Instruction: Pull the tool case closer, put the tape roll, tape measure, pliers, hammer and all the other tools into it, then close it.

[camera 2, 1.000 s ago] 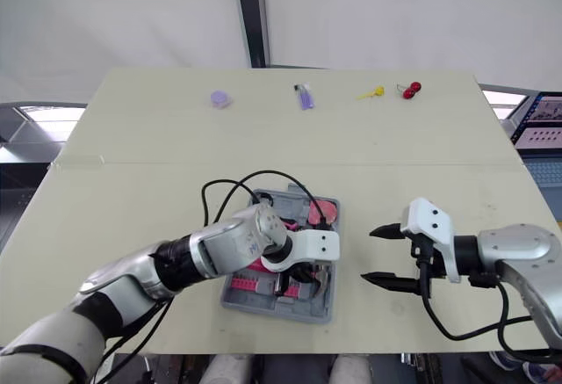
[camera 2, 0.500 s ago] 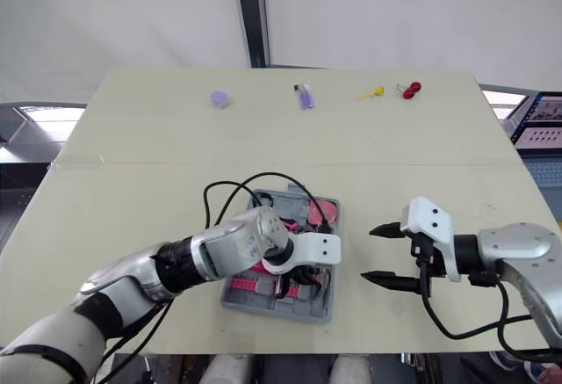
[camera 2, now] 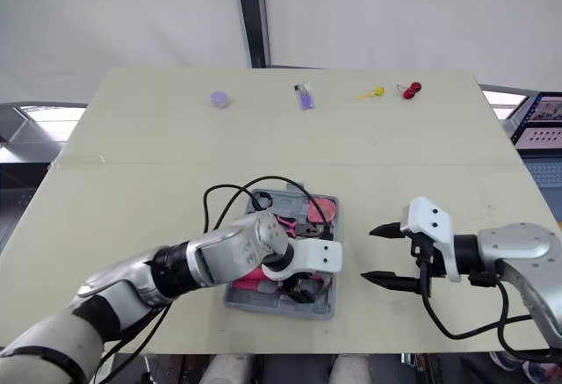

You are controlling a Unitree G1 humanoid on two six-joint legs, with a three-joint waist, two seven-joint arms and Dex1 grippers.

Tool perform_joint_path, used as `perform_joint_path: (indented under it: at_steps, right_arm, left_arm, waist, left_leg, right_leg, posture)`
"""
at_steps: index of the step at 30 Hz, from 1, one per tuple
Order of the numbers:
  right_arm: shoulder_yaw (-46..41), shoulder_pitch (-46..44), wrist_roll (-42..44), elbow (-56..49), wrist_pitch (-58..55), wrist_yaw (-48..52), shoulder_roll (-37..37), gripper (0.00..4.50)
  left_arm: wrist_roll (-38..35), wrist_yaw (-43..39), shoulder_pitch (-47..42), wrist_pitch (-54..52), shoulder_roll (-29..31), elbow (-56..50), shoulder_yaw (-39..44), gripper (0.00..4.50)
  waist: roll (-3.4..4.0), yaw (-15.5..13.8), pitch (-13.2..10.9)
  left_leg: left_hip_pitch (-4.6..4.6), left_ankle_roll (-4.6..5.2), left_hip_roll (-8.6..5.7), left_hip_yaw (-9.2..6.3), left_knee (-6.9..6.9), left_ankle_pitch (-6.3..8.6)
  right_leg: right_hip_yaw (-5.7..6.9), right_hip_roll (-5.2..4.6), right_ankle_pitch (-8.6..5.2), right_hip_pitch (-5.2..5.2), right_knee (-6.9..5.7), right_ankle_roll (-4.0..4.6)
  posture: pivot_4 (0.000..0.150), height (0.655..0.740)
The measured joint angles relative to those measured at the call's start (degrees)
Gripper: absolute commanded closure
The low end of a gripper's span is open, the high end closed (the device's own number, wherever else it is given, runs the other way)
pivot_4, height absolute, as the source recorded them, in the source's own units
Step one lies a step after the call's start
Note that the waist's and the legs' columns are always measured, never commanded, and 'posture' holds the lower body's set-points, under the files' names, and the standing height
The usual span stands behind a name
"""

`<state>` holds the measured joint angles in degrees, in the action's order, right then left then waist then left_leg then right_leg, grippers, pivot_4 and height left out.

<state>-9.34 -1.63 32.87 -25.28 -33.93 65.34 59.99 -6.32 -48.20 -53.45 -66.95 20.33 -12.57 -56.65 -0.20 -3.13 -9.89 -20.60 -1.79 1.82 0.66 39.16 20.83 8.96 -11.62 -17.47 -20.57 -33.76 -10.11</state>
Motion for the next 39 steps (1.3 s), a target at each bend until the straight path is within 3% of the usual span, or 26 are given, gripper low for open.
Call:
perform_joint_path:
  at_steps: [10,18,22,28,31,35,39]
  right_arm:
    - [0.00,0.09,0.04,0.00,-0.20,0.30,0.02,0.00]
    - [-0.58,0.22,1.05,-0.50,-1.71,0.39,0.32,0.00]
    - [-0.69,-0.15,1.68,-1.12,-2.35,0.18,0.32,0.00]
    - [-0.98,-2.34,2.59,-1.23,-2.97,-0.68,0.09,0.00]
    - [-0.85,-4.17,3.45,-1.42,-3.87,-1.30,-0.22,0.00]
    - [-0.74,-4.74,3.86,-1.65,-4.04,-1.40,-0.23,0.00]
    - [-0.69,-4.73,3.86,-1.63,-4.07,-1.40,-0.23,0.00]
  left_arm:
    - [-1.70,-0.96,-0.81,-2.10,-0.22,-0.30,2.49,1.63]
    - [-9.67,-5.77,-4.25,0.07,1.08,-1.35,20.49,1.63]
    - [-11.65,-6.41,0.30,13.38,1.18,1.95,32.18,1.63]
    - [-8.93,-7.43,18.85,43.53,2.27,13.87,39.37,1.63]
    - [-9.35,-10.39,25.29,54.70,1.99,15.01,41.98,2.41]
    - [-9.25,-13.84,30.72,61.86,3.31,14.97,42.42,4.46]
    - [-8.47,-15.67,32.46,63.98,4.57,15.45,42.07,4.46]
  waist:
    - [0.00,-0.04,0.00]
    - [0.02,0.09,0.01]
    - [0.08,0.27,0.05]
    - [0.12,0.69,0.07]
    - [0.12,0.12,0.07]
    - [0.13,0.10,0.08]
    - [0.13,0.14,0.08]
  left_leg:
    - [0.00,0.00,0.00,-0.01,0.00,0.00]
    - [0.00,0.00,0.00,0.00,0.00,0.00]
    - [0.04,0.00,0.00,0.00,-0.02,0.00]
    - [0.07,0.00,0.00,0.01,-0.07,0.00]
    - [0.01,0.00,0.00,0.00,0.02,0.00]
    - [0.06,0.01,0.00,0.00,0.04,0.01]
    - [0.07,0.01,0.00,0.01,0.02,0.01]
  right_leg:
    - [0.00,0.00,0.00,0.00,0.00,0.00]
    - [0.01,0.00,0.00,-0.01,-0.01,0.00]
    - [0.01,0.00,0.00,0.00,0.00,0.00]
    - [0.02,0.01,0.00,-0.02,0.01,0.00]
    - [0.03,-0.01,0.01,0.00,0.01,-0.01]
    - [0.02,-0.01,0.02,0.05,0.00,-0.01]
    - [0.02,-0.01,0.02,0.05,-0.01,-0.01]
  posture:
    - [0.150,0.7400]
    - [0.150,0.7400]
    - [0.150,0.7400]
    - [0.150,0.7400]
    - [0.150,0.7400]
    - [0.150,0.7400]
    - [0.150,0.7400]
